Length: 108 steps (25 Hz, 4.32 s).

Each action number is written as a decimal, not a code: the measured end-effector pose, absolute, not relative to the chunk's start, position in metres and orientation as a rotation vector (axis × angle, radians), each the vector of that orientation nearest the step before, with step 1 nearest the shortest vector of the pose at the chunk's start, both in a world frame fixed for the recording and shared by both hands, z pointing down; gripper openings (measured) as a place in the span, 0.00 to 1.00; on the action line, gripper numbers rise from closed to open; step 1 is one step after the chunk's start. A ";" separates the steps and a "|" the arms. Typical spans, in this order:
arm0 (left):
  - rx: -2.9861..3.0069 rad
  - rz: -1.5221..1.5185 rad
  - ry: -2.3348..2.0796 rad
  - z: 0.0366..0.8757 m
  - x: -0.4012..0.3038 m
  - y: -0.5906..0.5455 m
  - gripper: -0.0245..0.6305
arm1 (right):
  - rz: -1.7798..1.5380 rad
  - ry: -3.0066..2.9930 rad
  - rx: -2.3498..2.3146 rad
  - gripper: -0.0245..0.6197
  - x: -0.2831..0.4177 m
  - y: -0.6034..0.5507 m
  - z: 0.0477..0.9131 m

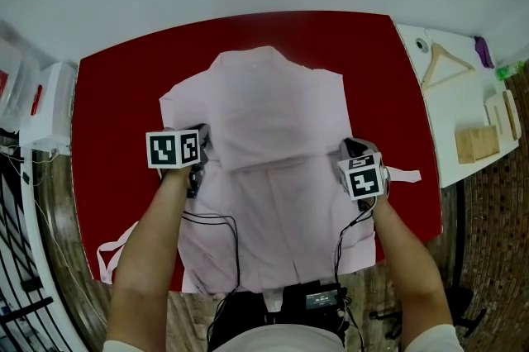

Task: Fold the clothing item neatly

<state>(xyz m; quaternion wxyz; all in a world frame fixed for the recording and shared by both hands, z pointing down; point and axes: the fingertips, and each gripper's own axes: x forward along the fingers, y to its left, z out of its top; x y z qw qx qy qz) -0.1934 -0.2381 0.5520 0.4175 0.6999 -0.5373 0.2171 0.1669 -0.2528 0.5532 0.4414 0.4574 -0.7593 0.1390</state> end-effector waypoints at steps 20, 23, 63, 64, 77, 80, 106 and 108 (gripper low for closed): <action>1.955 0.433 -1.336 0.495 -0.188 -0.195 0.06 | 0.310 -1.933 1.249 0.08 0.181 -0.234 0.519; 2.024 0.409 -1.294 0.480 -0.176 -0.181 0.06 | 0.321 -1.901 1.288 0.08 0.197 -0.224 0.511; 2.142 0.308 -1.135 0.444 0.041 -0.046 0.06 | 0.430 -1.955 1.139 0.21 0.263 -0.182 0.557; 2.135 0.308 -1.140 0.445 0.040 -0.044 0.06 | 0.438 -1.949 1.139 0.21 0.263 -0.182 0.559; 2.120 0.277 -1.178 0.441 0.046 -0.031 0.06 | 0.398 -2.009 1.185 0.07 0.272 -0.180 0.537; 2.134 0.255 -1.173 0.437 0.050 -0.033 0.06 | 0.358 -2.073 1.179 0.07 0.264 -0.177 0.514; 2.336 0.320 -0.777 0.433 0.155 -0.106 0.24 | 0.195 -2.315 0.939 0.07 0.160 -0.105 0.452; 2.316 0.317 -0.760 0.437 0.157 -0.108 0.24 | 0.203 -2.328 0.927 0.07 0.161 -0.104 0.453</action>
